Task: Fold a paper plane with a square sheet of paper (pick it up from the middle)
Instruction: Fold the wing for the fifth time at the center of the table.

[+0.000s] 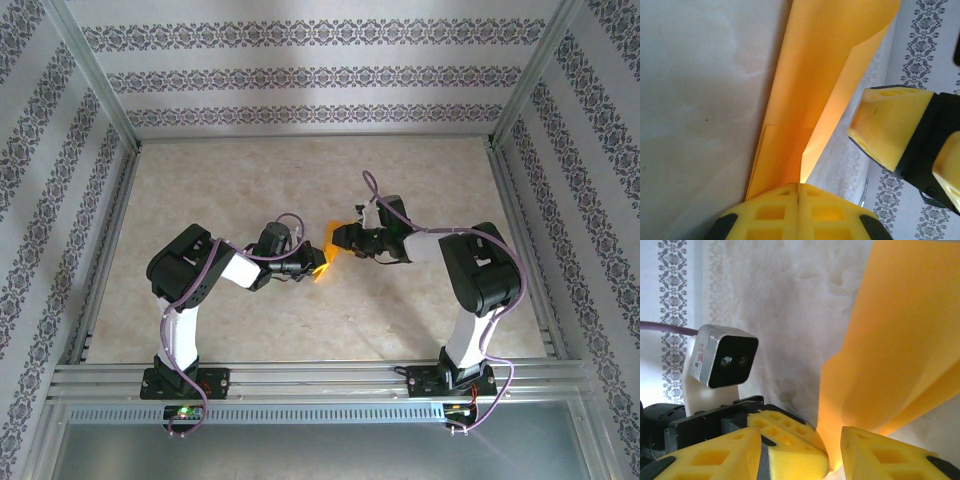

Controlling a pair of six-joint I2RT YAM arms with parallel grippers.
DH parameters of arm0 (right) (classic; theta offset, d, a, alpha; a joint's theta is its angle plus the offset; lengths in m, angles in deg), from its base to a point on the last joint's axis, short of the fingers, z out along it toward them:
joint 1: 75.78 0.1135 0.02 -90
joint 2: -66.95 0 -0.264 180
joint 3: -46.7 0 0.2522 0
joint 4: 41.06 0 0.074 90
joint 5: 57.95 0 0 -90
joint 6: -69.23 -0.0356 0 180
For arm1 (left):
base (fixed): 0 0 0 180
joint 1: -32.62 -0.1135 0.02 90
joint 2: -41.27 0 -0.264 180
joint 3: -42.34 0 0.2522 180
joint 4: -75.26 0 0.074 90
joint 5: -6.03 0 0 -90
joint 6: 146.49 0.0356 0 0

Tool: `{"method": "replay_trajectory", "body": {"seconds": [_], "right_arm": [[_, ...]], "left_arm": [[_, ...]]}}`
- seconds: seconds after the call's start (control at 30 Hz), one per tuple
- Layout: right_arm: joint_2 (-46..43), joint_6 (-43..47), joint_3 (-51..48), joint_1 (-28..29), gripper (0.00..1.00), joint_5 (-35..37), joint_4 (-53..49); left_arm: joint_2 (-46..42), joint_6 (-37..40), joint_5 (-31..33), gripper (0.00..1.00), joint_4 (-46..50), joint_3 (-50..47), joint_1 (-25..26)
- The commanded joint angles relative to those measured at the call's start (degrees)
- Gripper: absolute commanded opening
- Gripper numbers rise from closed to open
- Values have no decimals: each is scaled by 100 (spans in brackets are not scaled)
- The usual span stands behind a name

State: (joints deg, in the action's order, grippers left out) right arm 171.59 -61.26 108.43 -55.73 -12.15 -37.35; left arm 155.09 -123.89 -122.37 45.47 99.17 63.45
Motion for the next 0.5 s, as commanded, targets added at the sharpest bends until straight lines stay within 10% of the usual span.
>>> {"method": "replay_trajectory", "body": {"seconds": [0.0,0.47], "right_arm": [[180,195,194,77,46,-185,155],[565,225,476,113,46,-220,151]], "left_arm": [[123,-54,80,0,-202,-73,-102],[191,-89,86,6,-415,-150,-130]]}}
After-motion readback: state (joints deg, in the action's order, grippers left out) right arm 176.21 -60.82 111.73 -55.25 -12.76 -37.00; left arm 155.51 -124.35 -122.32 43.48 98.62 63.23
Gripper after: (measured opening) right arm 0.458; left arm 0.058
